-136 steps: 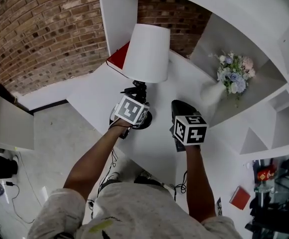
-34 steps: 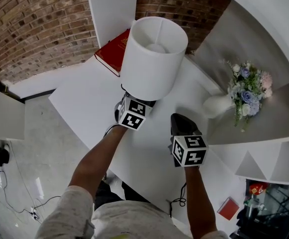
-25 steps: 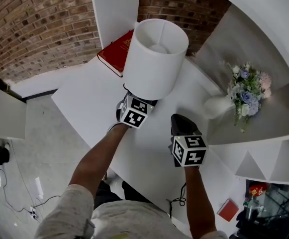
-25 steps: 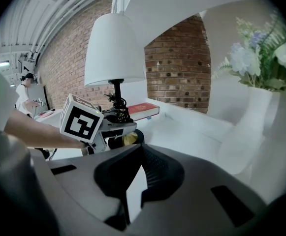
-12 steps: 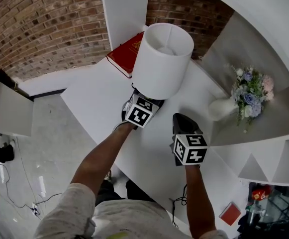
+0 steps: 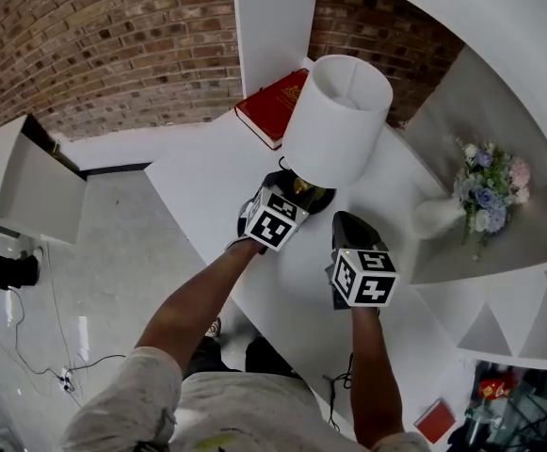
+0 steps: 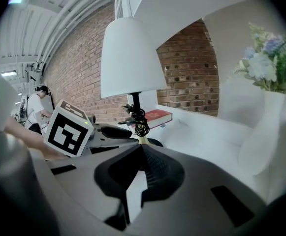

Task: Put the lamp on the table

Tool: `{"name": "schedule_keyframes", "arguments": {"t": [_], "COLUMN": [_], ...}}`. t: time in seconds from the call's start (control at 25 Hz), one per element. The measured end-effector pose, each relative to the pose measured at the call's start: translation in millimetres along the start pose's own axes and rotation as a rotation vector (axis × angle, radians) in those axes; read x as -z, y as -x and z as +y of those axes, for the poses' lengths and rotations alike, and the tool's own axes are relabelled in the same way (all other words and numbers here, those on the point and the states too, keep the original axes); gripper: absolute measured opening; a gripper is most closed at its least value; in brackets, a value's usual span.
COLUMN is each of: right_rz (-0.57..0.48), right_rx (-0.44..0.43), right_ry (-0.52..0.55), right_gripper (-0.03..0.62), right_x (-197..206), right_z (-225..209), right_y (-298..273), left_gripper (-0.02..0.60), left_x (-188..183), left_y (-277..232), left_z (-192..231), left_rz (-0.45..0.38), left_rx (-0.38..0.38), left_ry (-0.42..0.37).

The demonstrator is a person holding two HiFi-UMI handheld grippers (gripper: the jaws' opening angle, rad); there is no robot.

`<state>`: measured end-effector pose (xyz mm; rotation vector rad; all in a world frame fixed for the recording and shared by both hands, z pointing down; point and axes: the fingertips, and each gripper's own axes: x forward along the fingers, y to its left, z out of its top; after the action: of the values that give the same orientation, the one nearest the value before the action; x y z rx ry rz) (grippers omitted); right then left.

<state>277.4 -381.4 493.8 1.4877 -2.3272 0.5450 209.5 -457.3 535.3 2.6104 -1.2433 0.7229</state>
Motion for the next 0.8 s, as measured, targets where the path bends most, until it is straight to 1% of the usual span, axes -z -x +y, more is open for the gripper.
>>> {"name": "schedule_keyframes", "arguments": {"t": [0.36,0.52,0.72,0.8], "right_rz": [0.001,-0.007,-0.020,-0.026], "right_rx": [-0.057,-0.086,-0.118,-0.132], "right_ry": [-0.001,-0.007,-0.015,-0.016], "right_gripper": [0.005,0.005,0.005,0.005], "right_x": [2.4,1.0,-5.6,-8.5], "right_z": [30.7,45.9,68.0,77.8], "right_y": [-8.9,-14.1,-18.5,-19.1], "left_gripper": [0.172,0.161,0.144,0.141], "left_x": [9.4,18.5,25.2,28.4], "left_y": [46.7,71.4,113.5,130.3], "left_z": [10.3,22.2,39.5,45.7], "left_rz": [-0.007,-0.003,-0.011,-0.014], "left_rx": [-0.043,-0.081,-0.137,-0.153], "left_ry": [0.037,0.073,0.095,0.117]}}
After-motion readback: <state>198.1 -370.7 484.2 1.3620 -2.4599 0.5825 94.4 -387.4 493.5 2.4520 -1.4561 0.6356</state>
